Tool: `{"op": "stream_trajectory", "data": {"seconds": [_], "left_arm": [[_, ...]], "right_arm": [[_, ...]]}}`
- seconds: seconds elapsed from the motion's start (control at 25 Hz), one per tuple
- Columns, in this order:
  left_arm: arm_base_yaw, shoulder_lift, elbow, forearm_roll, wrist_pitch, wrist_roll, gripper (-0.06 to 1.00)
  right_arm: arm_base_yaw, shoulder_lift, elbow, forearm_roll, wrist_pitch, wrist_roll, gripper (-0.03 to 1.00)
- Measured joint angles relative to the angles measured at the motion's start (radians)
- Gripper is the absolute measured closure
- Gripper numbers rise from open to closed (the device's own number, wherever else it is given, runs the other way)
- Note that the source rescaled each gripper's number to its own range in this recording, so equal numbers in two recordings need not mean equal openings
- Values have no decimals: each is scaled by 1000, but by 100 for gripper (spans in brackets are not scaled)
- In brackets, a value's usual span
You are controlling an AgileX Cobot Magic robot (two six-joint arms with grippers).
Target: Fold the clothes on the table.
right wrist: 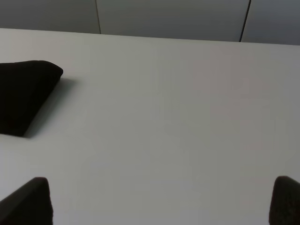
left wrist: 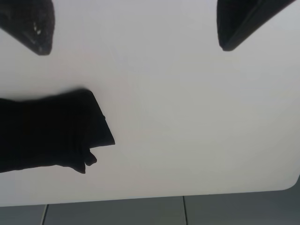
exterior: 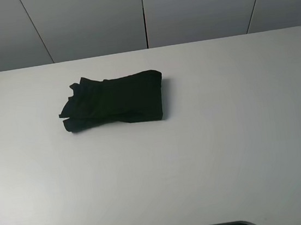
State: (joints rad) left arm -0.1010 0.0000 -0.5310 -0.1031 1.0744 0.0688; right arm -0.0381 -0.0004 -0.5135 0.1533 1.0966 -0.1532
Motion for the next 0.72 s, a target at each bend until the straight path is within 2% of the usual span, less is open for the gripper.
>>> {"op": "stream_trajectory", "data": {"seconds": [0.32,0.72], "left_arm": [[40,0,0,0,0,8,0],[40,0,0,0,0,10,0]], "right_arm": [[0,0,0,-5,0,0,-3],[0,0,0,-5,0,0,-3]]}}
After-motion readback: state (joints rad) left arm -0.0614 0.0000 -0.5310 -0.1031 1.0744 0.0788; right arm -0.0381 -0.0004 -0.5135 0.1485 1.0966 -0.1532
